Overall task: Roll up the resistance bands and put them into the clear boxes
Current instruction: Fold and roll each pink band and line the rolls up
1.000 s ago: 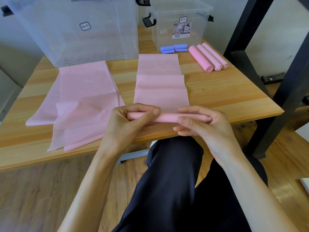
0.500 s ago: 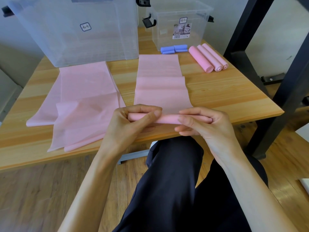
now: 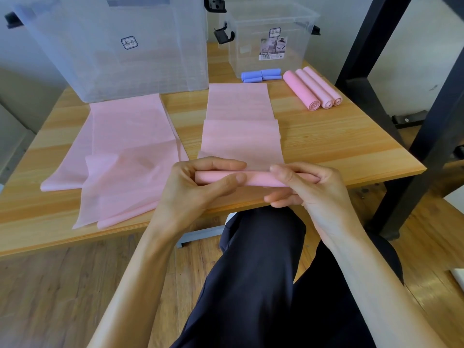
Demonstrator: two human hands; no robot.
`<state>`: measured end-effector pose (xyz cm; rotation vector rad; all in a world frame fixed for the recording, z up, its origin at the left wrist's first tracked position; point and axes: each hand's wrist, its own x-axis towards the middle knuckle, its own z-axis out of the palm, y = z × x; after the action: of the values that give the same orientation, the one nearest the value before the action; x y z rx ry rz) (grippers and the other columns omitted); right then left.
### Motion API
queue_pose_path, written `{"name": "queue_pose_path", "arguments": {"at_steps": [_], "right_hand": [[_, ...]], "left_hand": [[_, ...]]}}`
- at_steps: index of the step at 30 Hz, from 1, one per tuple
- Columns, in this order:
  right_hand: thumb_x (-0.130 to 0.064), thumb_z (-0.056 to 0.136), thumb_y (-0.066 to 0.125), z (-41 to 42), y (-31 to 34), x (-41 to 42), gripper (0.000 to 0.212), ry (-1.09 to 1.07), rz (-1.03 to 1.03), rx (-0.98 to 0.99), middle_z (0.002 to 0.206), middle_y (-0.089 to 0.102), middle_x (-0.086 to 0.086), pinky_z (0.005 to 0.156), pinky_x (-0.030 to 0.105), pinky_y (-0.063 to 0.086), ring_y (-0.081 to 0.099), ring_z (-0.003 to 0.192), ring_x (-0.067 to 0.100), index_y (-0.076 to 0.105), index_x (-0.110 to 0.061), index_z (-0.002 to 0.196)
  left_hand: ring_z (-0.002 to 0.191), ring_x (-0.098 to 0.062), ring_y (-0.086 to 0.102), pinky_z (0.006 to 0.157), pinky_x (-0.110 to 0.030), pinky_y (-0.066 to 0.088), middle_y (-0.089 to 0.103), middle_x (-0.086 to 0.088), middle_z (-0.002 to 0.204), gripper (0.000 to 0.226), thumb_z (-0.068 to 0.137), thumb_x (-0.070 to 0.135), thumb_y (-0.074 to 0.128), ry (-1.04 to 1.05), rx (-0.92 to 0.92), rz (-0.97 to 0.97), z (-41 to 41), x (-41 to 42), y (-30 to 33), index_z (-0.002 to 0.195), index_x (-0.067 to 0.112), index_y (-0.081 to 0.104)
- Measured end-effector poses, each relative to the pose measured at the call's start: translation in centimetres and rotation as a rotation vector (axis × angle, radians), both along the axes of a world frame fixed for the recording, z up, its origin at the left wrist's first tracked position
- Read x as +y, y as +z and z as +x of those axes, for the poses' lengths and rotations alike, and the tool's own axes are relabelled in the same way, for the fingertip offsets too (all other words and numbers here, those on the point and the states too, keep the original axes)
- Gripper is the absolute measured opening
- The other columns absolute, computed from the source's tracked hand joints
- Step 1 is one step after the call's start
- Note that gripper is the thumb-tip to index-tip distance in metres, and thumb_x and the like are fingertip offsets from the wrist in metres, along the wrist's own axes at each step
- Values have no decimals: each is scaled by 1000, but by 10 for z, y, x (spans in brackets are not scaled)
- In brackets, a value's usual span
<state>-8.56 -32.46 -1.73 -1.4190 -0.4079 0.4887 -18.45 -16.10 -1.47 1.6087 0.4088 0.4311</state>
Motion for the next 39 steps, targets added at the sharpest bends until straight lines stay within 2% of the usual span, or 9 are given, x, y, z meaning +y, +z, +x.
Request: {"name": "queue_pose_path", "arguments": {"at_steps": [4,10,12,16,20,24,29,35,39], "right_hand": [[-22,71,78,-1,0,0,23,58,3,-4,83,76,11,64,28,61,75,73,27,75,-12,92],[-26,71,76,0,-1,2,23,-3,35,6,78,75,14,59,27,60,73,66,27,76,-10,88],[-29,71,76,-1,-1,2,26,4,24,16,81,75,14,59,27,60,74,66,28,76,-10,88],[-19,69,78,0,0,0,26,78,30,1,83,76,12,65,29,61,75,73,27,76,-11,93],[-20,71,77,1,0,-1,20,32,37,-21,74,74,13,59,28,60,74,65,26,76,-11,89],[-36,67,77,-1,1,-2,29,39,26,24,82,75,16,58,28,60,73,66,29,77,-14,87],[-19,70,77,0,0,-3,24,84,34,-7,81,76,13,62,28,60,74,72,28,76,-13,93],[-34,67,77,0,1,-1,28,34,37,18,80,74,16,58,28,60,73,66,29,77,-13,86],[-16,71,77,1,2,-1,25,78,42,-26,82,75,13,64,29,61,74,72,28,75,-11,95]], "left_hand": [[77,-9,72,65,-17,56,77,4,88,7,80,15,75,43,-8,-46,2,-1,2,86,16,77],[76,-5,69,69,-16,54,76,8,82,20,71,21,77,-14,-24,21,0,0,1,91,21,77],[76,-8,70,71,-19,57,76,5,82,14,75,17,77,3,-39,-11,1,-1,1,89,17,77],[74,-2,70,62,-11,51,77,7,83,6,82,13,74,46,-44,-39,3,-1,2,87,13,76],[76,-5,69,68,-15,54,76,6,85,21,72,21,76,-11,-24,-10,0,1,0,93,20,77],[79,-11,71,72,-23,59,76,5,85,18,72,21,76,14,-34,-28,1,0,-2,90,17,78],[77,-9,72,66,-17,56,77,2,89,16,74,24,75,21,-7,-53,0,-1,1,88,18,78],[81,-14,72,73,-25,60,77,1,87,19,71,23,77,25,-38,-37,1,-1,0,88,14,78],[82,-14,73,69,-22,59,77,0,90,16,73,25,75,68,-51,-83,2,-1,3,87,17,78]]}}
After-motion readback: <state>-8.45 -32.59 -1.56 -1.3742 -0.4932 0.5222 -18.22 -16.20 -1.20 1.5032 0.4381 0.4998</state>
